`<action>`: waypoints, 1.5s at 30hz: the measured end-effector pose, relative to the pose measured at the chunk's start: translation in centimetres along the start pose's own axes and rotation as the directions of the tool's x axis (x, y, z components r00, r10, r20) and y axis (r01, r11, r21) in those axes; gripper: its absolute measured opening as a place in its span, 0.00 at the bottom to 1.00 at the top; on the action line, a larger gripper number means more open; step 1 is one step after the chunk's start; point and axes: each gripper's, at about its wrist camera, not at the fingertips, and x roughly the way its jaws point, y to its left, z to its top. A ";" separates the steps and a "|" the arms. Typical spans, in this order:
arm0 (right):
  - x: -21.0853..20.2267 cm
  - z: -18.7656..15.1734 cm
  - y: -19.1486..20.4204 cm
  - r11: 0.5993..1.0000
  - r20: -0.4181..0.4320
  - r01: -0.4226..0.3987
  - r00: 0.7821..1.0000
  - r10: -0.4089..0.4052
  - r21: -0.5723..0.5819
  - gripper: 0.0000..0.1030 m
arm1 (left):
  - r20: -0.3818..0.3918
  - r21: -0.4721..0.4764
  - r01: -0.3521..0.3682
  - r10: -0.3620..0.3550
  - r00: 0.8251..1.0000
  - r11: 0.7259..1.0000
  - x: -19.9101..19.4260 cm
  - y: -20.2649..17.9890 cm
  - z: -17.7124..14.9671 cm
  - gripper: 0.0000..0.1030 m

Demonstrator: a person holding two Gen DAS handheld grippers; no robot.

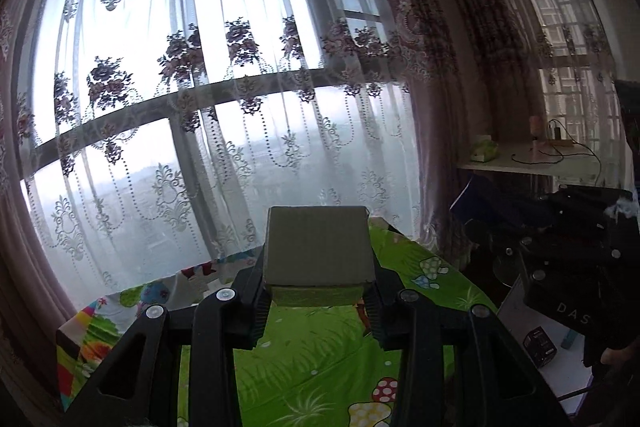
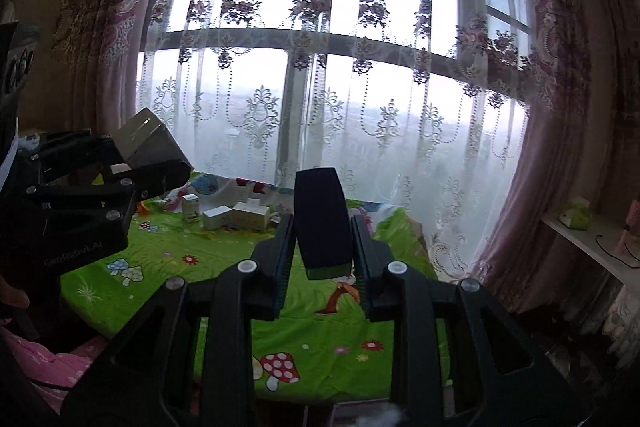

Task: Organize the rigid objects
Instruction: 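Lift and carry the white cube box and blue toy to the storage box, then open both grippers to drop the cube box and blue toy into the storage box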

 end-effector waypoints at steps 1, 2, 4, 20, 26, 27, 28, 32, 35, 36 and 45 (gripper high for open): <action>-0.3 -0.4 -0.9 1.000 -0.007 0.026 1.000 -0.026 0.012 0.31 | -0.001 0.013 0.020 -0.020 1.000 1.000 0.3 -1.0 0.1 0.40; -0.6 -1.0 -2.1 0.998 -0.018 0.053 0.998 -0.053 0.033 0.31 | -0.004 0.027 0.042 -0.041 0.999 0.999 0.7 -1.9 0.3 0.40; -1.2 -2.0 -4.1 0.993 -0.039 0.093 0.995 -0.090 0.073 0.31 | -0.015 0.057 0.086 -0.085 0.996 0.995 1.4 -4.1 0.3 0.40; -3.2 -11.9 -13.6 0.918 -0.336 0.346 0.903 -0.268 0.197 0.31 | -0.331 0.126 0.474 -0.414 0.848 0.871 8.9 -18.3 -3.9 0.40; -3.9 -14.6 -16.2 0.882 -0.446 0.425 0.842 -0.304 0.203 0.31 | -0.438 0.053 0.579 -0.503 0.746 0.813 11.1 -21.2 -5.9 0.40; -3.8 -14.9 -16.7 0.875 -0.464 0.437 0.832 -0.304 0.210 0.31 | -0.461 0.015 0.621 -0.546 0.700 0.783 11.5 -21.6 -6.3 0.40; -3.8 -15.3 -17.1 0.865 -0.486 0.451 0.819 -0.303 0.219 0.31 | -0.482 -0.015 0.649 -0.574 0.662 0.761 11.7 -21.9 -6.7 0.42; -3.6 -16.2 -18.5 0.828 -0.543 0.493 0.787 -0.293 0.267 0.63 | -0.510 -0.110 0.682 -0.630 0.586 0.723 12.7 -22.1 -8.1 0.57; -3.2 -16.0 -18.6 0.828 -0.543 0.487 0.790 -0.283 0.276 0.72 | -0.505 -0.164 0.666 -0.642 0.577 0.727 13.4 -21.0 -8.5 0.63; -2.9 -15.8 -18.4 0.834 -0.546 0.483 0.789 -0.282 0.268 0.72 | -0.504 -0.178 0.653 -0.638 0.582 0.736 13.8 -20.6 -8.7 0.63; 3.4 -14.6 -12.9 0.930 -0.563 0.292 0.817 -0.122 0.223 0.72 | -0.508 -0.221 0.445 -0.492 0.707 0.868 16.6 -11.2 -12.3 0.64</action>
